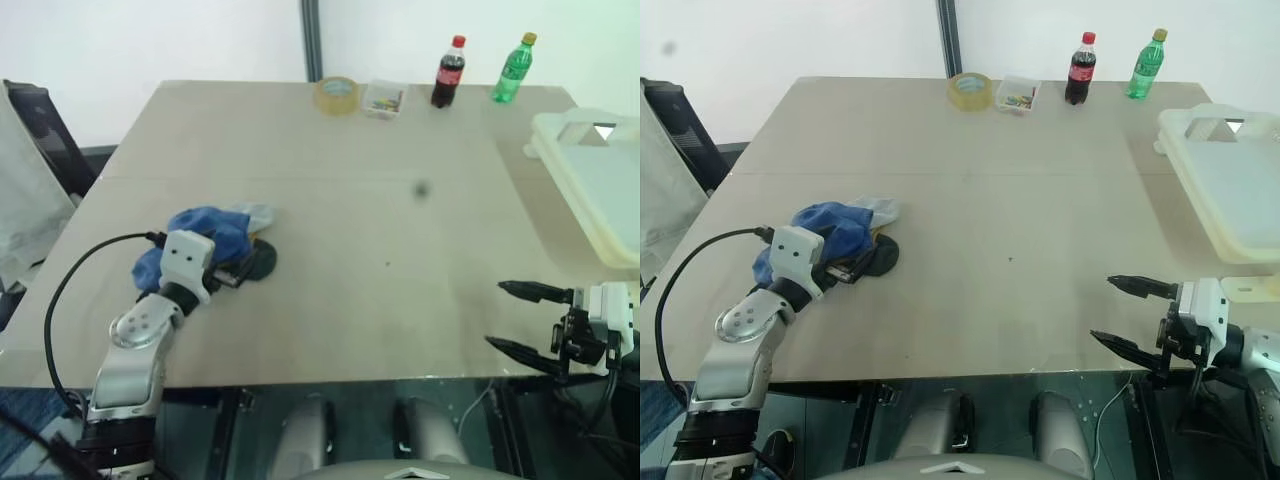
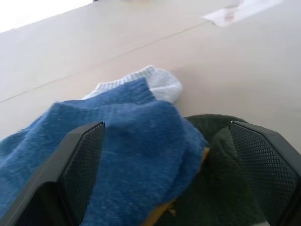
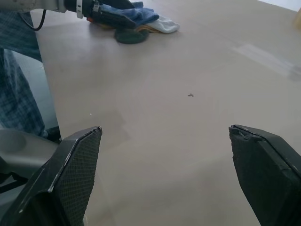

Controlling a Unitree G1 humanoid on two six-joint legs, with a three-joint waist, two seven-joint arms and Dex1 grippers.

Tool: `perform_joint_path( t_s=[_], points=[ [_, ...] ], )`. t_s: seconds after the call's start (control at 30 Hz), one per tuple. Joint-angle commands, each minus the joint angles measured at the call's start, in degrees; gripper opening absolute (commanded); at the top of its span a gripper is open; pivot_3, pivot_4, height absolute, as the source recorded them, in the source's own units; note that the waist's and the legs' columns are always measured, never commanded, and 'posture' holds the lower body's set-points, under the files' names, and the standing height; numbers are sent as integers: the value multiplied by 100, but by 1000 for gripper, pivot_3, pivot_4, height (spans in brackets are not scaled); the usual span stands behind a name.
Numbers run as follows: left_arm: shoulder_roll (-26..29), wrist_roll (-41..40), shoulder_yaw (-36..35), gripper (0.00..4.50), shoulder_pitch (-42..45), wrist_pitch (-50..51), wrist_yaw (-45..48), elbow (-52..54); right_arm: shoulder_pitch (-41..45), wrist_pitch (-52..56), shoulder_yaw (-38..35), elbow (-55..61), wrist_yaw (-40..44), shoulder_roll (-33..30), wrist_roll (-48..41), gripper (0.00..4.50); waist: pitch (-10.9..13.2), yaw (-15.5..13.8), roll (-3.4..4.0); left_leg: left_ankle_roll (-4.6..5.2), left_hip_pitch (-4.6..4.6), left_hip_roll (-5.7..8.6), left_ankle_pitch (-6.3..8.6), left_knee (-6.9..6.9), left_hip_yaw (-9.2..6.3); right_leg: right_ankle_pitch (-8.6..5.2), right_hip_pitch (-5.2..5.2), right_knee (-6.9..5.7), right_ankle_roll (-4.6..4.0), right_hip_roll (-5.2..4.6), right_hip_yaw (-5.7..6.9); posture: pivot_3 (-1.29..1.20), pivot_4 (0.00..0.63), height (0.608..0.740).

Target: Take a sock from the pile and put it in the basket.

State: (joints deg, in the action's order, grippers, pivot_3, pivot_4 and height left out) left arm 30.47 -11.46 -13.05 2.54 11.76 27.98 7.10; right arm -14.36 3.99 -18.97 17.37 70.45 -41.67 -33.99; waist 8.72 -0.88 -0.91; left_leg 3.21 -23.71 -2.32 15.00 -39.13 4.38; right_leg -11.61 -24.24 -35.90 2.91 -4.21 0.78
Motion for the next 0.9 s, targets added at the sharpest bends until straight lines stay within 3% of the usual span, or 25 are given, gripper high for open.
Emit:
perform_joint_path(
  t_s=[0.03, 0.33, 0.43, 0.6, 0.63, 0.67, 0.9],
  points=[
    [-86, -115, -131, 4500, 49, 201, -179, 232, -43, -149, -87, -10, 46, 14, -29, 4418, 0, -1, 0, 0, 0, 0, 0, 0, -1, 0, 0, 0, 0, 0, 0, 0, 150, 740],
    [-318, -7, -133, 4500, 220, 518, -685, 311, -100, -224, -72, -99, 65, 31, -7, 4418, -1, 1, 0, 0, 4, 1, 0, -2, -5, 0, 8, -1, 0, 3, 2, 0, 150, 740],
    [-415, 7, -159, 3683, 268, 313, -791, 353, -160, -254, -65, -121, 71, 43, 7, 4500, -1, -4, 0, 0, 4, 1, 0, -2, -6, 0, 8, -1, 0, 2, 2, 0, 150, 740],
    [-435, -1, -154, 1091, 282, 241, -848, 353, -231, -312, -54, -149, 76, 62, 25, 4500, -1, 0, 0, 0, 5, 2, 0, -3, -7, 0, 9, -1, 0, 2, 2, 0, 150, 740],
    [-435, 2, -153, 924, 280, 234, -860, 355, -244, -326, -54, -157, 78, 67, 31, 4500, -1, 0, 0, 0, 5, 2, 0, -3, -7, 0, 9, -1, 0, 2, 2, 0, 150, 740],
    [-433, 7, -153, 222, 280, 227, -873, 352, -254, -340, -53, -164, 78, 70, 36, 4500, -1, -1, 0, 0, 4, 2, 0, -3, -8, 0, 9, -1, 0, 3, 2, 0, 150, 740],
    [-408, -146, -116, 45, 204, 386, -762, 522, -298, -412, -48, -202, 79, 78, 51, 4500, -1, -1, 0, 0, 4, 2, 0, -4, -8, 0, 10, -1, 0, 2, 2, 0, 150, 740]
  ],
)
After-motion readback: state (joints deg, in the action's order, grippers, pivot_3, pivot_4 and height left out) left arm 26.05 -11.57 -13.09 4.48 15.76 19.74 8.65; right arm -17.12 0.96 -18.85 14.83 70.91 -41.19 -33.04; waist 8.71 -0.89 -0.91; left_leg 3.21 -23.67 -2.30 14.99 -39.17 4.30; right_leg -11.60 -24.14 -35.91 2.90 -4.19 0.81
